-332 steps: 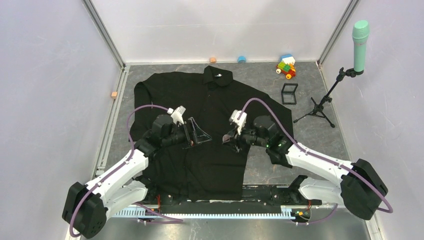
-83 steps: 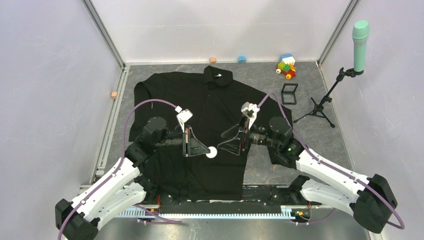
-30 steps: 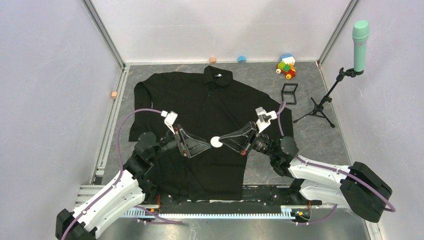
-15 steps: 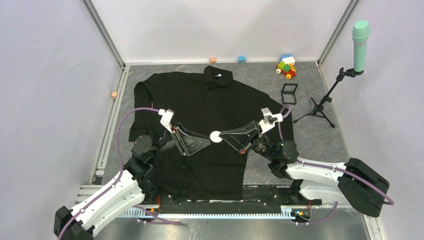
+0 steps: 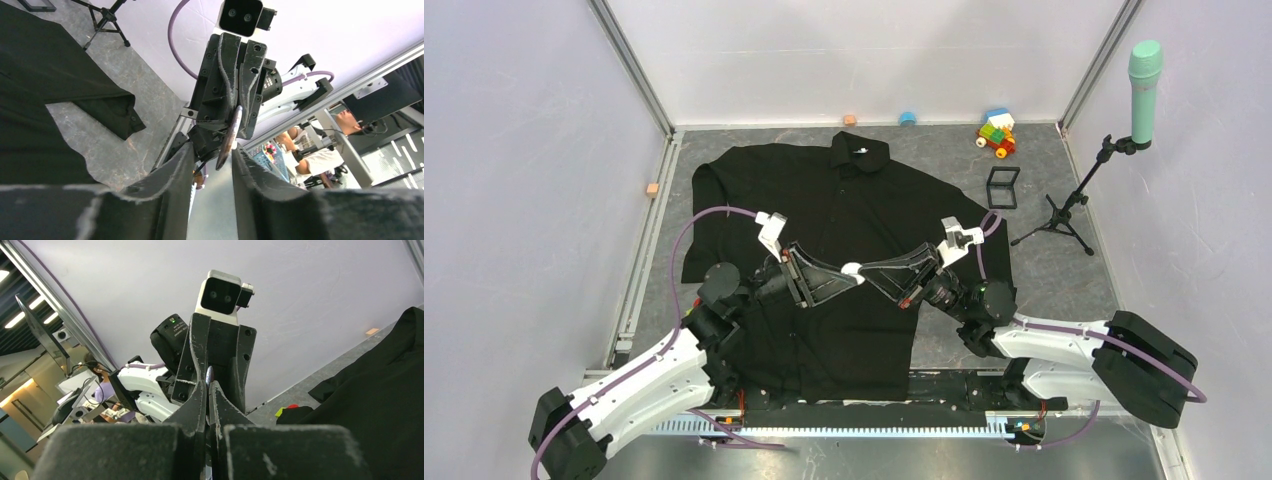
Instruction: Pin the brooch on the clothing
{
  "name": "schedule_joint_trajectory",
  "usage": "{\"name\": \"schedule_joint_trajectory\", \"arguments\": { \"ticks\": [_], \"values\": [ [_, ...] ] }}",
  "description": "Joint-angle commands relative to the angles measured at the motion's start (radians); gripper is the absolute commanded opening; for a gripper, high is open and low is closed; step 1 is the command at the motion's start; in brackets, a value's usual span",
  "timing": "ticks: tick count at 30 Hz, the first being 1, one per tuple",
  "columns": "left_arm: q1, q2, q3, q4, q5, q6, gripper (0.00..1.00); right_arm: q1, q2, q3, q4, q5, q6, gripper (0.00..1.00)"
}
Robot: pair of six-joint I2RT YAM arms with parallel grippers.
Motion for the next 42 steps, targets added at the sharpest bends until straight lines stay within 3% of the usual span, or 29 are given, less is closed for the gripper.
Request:
{"name": "schedule_joint_trajectory", "arguments": {
  "ticks": [1,7,9,15,18,23,33,42],
  "values": [
    [-0.015,0.029,0.062,0.07,-0.014,0.004,0.32,0.006,-0.008,0.03,0.045,0.001,-0.021,0.0],
    [-0.024,0.033,0.059,0.07,-0.019,0.007,0.06,0.006,-0.025,0.026,0.015,0.002,-0.036,0.0],
    [-0.026,0.028,0.054,0.07,-0.016,0.006,0.02,0.004,-0.036,0.027,-0.006,-0.002,-0.045,0.02],
    [-0.026,-0.012,0.039,-0.012,-0.005,0.044,0.02,-0.01,-0.091,0.05,-0.167,-0.047,-0.08,0.44],
    [-0.025,-0.028,0.047,-0.084,0.019,0.087,0.02,-0.018,-0.117,0.069,-0.252,-0.077,-0.096,0.51],
    [-0.026,-0.035,0.061,-0.148,0.065,0.13,0.02,-0.019,-0.119,0.111,-0.383,-0.102,-0.112,0.49],
    [-0.026,-0.033,0.061,-0.161,0.069,0.135,0.02,-0.017,-0.041,0.126,-0.327,-0.151,-0.068,0.33],
    [-0.026,-0.047,0.058,-0.187,0.043,0.139,0.02,-0.017,-0.088,0.082,-0.345,-0.128,-0.077,0.34]
  ]
}}
